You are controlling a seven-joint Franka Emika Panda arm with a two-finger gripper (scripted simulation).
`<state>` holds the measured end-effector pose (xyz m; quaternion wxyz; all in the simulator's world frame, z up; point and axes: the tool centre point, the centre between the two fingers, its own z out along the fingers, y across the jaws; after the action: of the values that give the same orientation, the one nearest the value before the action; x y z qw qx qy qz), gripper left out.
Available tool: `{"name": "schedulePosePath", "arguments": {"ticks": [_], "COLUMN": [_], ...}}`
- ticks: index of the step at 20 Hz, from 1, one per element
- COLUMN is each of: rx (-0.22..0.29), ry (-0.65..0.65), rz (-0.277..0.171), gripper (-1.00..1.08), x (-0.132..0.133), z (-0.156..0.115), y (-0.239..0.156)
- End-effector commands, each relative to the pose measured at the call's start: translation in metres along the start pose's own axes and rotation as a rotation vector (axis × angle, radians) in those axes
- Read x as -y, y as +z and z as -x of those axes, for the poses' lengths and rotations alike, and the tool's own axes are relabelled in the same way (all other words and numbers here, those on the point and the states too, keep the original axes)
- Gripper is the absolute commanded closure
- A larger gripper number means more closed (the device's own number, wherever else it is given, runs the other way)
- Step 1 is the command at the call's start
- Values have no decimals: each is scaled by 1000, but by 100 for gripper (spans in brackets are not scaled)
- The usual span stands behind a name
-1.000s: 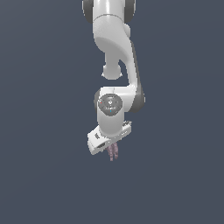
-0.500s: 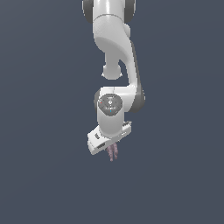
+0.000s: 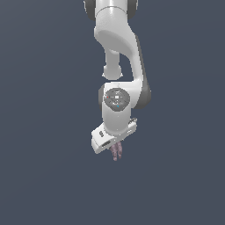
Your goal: Pick up the object and move it to a goal position.
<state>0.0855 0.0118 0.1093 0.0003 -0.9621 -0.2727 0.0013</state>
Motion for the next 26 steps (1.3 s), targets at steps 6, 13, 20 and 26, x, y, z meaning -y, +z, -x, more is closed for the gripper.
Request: {"name": "schedulePosePath", "arguments": {"ticks": [6,13,20,26], "rx": [-2,-2,-2,-2], "ry": [-1,-1,-1,-1], "rz": [1,1,1,1], "gripper": [108,108,108,108], "x": [36,73,93,99], "z": [-25,-52,-69,-74], "y": [-60,-122,-158,-167]}}
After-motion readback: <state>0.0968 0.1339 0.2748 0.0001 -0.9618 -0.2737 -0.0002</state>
